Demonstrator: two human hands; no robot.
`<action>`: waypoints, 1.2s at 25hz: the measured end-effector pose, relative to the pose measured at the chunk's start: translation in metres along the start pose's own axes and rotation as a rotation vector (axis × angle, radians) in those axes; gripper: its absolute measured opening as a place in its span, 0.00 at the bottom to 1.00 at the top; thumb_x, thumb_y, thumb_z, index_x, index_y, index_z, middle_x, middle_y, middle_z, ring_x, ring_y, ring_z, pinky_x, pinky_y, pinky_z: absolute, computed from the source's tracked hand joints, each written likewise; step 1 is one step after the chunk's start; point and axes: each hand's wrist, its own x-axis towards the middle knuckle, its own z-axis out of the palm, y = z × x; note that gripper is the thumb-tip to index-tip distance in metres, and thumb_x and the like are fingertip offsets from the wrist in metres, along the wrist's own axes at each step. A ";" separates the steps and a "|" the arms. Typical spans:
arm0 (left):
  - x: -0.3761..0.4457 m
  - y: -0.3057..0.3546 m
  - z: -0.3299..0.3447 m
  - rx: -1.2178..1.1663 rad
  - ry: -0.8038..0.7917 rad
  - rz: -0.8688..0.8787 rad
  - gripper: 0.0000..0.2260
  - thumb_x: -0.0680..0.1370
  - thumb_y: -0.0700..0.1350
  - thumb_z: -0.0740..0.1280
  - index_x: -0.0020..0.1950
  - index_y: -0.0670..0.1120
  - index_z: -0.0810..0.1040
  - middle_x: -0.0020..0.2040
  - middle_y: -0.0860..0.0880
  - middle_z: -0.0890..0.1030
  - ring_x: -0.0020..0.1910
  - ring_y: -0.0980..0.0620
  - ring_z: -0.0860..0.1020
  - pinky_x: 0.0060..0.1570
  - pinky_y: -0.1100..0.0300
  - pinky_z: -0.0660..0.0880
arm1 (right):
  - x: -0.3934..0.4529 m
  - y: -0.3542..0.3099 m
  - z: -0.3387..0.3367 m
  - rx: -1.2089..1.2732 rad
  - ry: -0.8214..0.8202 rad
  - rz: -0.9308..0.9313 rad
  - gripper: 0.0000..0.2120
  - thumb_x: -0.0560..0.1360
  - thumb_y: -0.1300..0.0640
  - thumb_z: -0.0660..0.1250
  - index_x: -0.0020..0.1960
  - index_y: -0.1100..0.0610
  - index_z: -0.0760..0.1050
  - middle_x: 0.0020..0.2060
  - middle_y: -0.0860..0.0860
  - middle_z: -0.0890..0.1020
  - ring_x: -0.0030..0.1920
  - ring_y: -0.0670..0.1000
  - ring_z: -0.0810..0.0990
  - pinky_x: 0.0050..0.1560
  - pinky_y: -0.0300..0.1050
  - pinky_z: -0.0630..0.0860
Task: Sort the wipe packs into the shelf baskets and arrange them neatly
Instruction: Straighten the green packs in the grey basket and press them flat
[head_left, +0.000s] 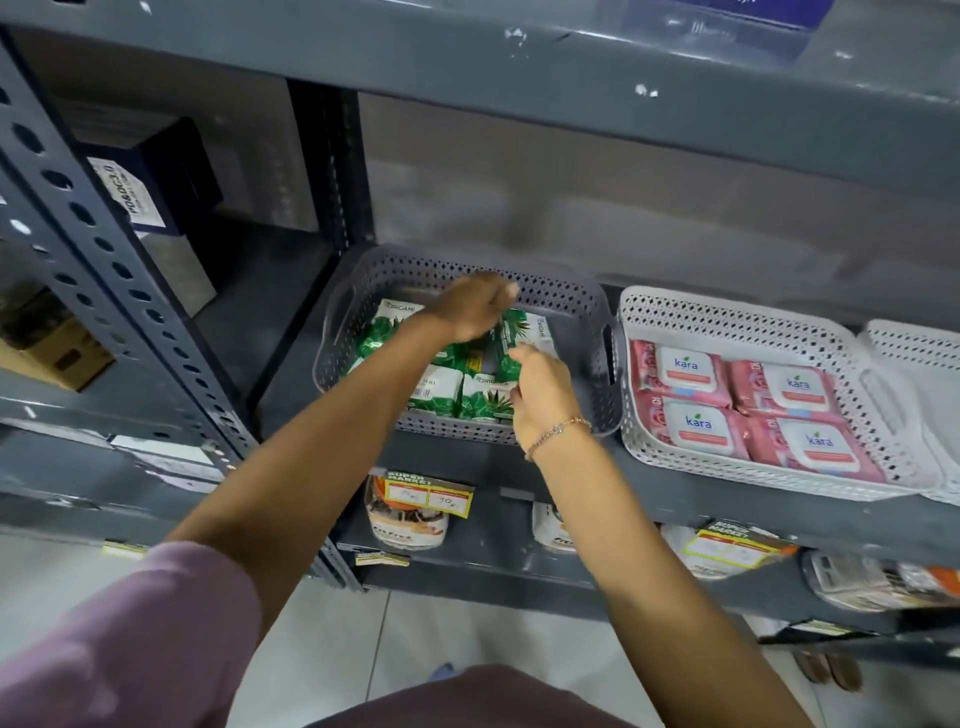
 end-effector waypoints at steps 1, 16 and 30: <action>0.005 0.006 0.008 -0.007 -0.094 0.035 0.24 0.83 0.55 0.48 0.69 0.41 0.69 0.68 0.39 0.72 0.66 0.43 0.71 0.66 0.51 0.65 | 0.004 -0.003 0.000 -0.002 0.021 0.011 0.19 0.77 0.60 0.60 0.67 0.63 0.69 0.54 0.53 0.72 0.54 0.51 0.68 0.57 0.46 0.68; -0.027 0.008 0.032 0.017 0.072 -0.213 0.17 0.83 0.51 0.51 0.45 0.42 0.73 0.30 0.49 0.72 0.26 0.54 0.71 0.22 0.63 0.66 | 0.055 -0.037 -0.042 -0.786 -0.038 -0.183 0.21 0.80 0.50 0.54 0.64 0.62 0.73 0.39 0.57 0.78 0.36 0.49 0.75 0.40 0.43 0.73; -0.047 -0.069 0.033 0.393 -0.257 -0.202 0.32 0.81 0.59 0.44 0.75 0.43 0.30 0.74 0.45 0.26 0.73 0.46 0.29 0.74 0.49 0.35 | 0.078 0.020 -0.018 -1.749 -0.409 -0.417 0.35 0.78 0.37 0.38 0.76 0.53 0.30 0.74 0.50 0.27 0.74 0.51 0.27 0.74 0.57 0.31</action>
